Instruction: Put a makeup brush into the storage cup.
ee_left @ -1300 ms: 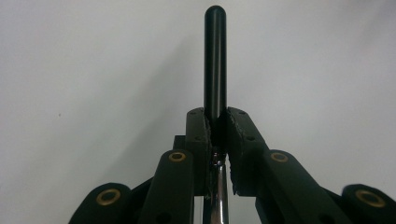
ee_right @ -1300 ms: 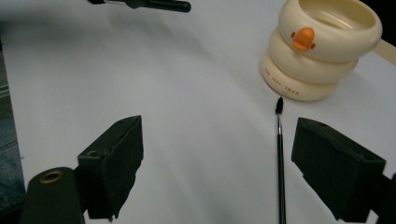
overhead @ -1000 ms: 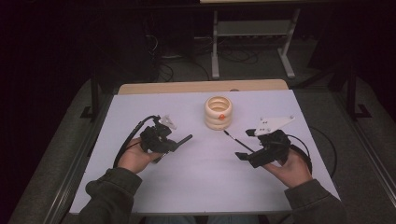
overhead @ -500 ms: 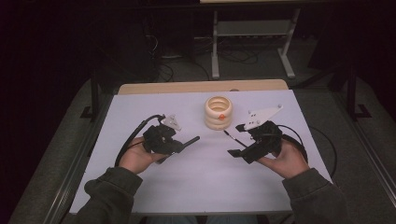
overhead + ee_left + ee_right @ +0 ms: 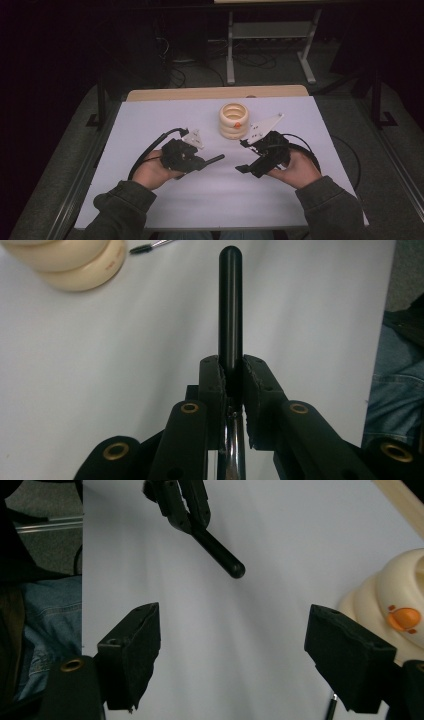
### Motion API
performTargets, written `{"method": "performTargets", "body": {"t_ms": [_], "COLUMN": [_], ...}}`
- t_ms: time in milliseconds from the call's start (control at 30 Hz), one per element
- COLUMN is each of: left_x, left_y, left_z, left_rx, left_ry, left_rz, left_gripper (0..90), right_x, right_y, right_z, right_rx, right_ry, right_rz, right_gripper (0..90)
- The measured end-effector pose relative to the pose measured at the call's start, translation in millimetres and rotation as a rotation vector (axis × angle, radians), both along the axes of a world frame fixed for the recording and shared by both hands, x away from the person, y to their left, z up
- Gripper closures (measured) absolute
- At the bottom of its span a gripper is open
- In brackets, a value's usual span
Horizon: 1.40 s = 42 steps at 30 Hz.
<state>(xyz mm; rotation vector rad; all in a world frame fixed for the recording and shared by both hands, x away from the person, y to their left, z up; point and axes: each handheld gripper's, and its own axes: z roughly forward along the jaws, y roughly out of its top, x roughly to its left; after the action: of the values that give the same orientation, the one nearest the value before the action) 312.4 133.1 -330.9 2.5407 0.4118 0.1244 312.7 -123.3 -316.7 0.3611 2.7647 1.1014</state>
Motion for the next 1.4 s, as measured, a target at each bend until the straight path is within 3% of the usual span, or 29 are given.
{"method": "performTargets", "body": {"t_ms": [167, 400, 433, 600, 900, 1100, 1300, 1400], "left_x": [-4.8, -13.3, -16.7, -23.5, -28.1, -29.6, -33.2, -31.7], "left_y": [-10.0, -22.5, -28.1, -37.2, -44.5, -48.1, -50.0, -49.6], "left_z": [-0.5, -2.6, -5.1, -9.1, -10.7, -10.1, -12.4, -14.1], "left_rx": [0.01, 0.024, 0.034, 0.042, 0.049, 0.051, 0.063, 0.046], "left_ry": [-0.015, -0.029, -0.031, -0.039, -0.041, -0.037, -0.043, -0.01], "left_rz": [-0.053, -0.13, -0.16, -0.202, -0.235, -0.258, -0.288, -0.296], "left_gripper": [79.6, 79.6, 79.6, 79.6, 79.6, 79.6, 79.6, 78.8], "right_x": [2.8, 1.6, 1.0, -1.4, -2.7, -5.2, -6.7, -9.4], "right_y": [6.2, 13.8, 17.4, 22.0, 23.4, 24.4, 23.4, 21.8], "right_z": [-4.1, -9.9, -13.2, -20.2, -31.3, -34.0, -38.4, -39.6], "right_rx": [-0.028, -0.054, -0.064, -0.09, -0.113, -0.128, -0.111, -0.113], "right_ry": [0.011, 0.036, 0.042, 0.077, 0.143, 0.149, 0.17, 0.172], "right_rz": [0.031, 0.097, 0.129, 0.192, 0.231, 0.263, 0.296, 0.3], "right_gripper": [23.3, 34.6, 40.7, 53.2, 65.2, 74.9, 78.1, 78.3]}}
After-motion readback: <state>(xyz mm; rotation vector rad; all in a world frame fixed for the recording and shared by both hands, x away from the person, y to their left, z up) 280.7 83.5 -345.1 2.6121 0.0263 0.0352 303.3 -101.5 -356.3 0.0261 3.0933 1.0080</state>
